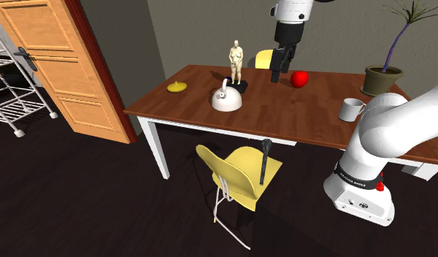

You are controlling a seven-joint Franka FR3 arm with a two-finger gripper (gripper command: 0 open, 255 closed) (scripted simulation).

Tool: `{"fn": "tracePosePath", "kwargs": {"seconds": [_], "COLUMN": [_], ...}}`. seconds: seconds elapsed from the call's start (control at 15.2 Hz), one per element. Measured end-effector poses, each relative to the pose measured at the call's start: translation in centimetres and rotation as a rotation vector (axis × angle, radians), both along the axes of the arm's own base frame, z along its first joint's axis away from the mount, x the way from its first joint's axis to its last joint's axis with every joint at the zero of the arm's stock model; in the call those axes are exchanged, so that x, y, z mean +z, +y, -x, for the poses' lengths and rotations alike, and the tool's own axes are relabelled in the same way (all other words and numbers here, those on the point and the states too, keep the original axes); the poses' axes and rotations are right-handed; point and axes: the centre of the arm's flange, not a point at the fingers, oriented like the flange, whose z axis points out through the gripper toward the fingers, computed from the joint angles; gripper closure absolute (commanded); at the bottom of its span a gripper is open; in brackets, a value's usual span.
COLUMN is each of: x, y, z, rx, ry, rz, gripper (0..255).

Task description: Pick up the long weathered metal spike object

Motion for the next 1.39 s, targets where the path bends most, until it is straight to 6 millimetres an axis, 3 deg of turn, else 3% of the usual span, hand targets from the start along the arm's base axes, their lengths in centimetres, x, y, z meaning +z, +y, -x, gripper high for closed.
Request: {"fn": "tracePosePath", "kwargs": {"seconds": [0.13,0.33,1.06,1.39], "x": [-0.6,-3.6,-18.7,-24.4], "y": [-0.1,0.6,1.2,1.1], "z": [0.1,-0.2,-0.5,-0.2], "rx": [0.003,0.016,0.073,0.096], "ry": [0.001,0.009,0.040,0.051], "rz": [0.001,0.006,0.026,0.035], "gripper": [0,0,0,0]}}
